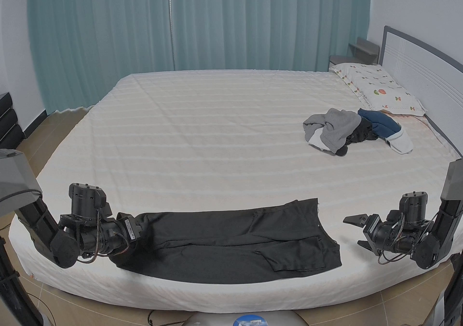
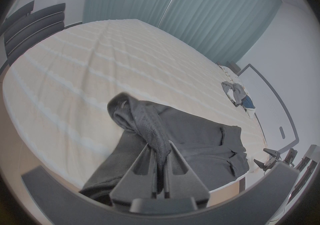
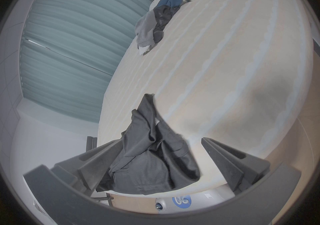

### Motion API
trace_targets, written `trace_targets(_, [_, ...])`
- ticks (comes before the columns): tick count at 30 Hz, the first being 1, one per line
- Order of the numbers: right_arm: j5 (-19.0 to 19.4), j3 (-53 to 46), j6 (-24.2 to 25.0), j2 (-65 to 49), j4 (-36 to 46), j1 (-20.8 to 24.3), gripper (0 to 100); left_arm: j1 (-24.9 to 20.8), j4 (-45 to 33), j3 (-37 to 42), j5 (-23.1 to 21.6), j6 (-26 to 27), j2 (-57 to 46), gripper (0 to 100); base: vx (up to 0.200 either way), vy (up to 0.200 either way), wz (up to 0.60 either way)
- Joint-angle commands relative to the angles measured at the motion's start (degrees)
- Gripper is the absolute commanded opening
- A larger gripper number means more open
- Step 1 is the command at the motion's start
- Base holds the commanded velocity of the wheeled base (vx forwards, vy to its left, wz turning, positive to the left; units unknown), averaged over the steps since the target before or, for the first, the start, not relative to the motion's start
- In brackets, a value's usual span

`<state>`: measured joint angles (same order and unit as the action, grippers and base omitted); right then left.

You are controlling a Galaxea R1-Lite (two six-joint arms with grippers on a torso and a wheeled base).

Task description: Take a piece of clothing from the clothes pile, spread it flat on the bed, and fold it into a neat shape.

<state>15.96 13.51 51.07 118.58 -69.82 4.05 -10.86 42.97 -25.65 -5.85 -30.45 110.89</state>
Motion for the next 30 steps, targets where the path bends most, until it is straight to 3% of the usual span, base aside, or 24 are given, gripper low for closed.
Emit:
trace_targets(1, [0.04,-0.24,0.0,-0.36,-0.06,0.08,100,-6.36,-11.95,-10.39,1.19,-2.59,-7.35,0,0.0,-0.2,0.0])
trace_targets(8, [0.04,-0.41,0.0,-0.36,-0.15,0.08,100,-11.46,-24.08,-20.32,1.19,-6.81,-7.0,0,0.0,-0.2,0.0])
trace_targets(17, [0.04,-0.41,0.0,-0.36,-0.15,0.17,100,-16.47,-31.9,-29.28,1.28,-8.57,-2.34,0,0.0,-0.2,0.0])
trace_targets(23, [0.04,-0.41,0.0,-0.36,-0.15,0.26,100,-17.61,-34.01,-35.43,2.78,-8.57,2.67,0,0.0,-0.2,0.0])
trace_targets(30, [0.04,-0.5,0.0,-0.36,-0.15,0.44,100,-19.64,-33.83,-38.34,4.01,-8.75,9.44,0,0.0,0.0,0.0])
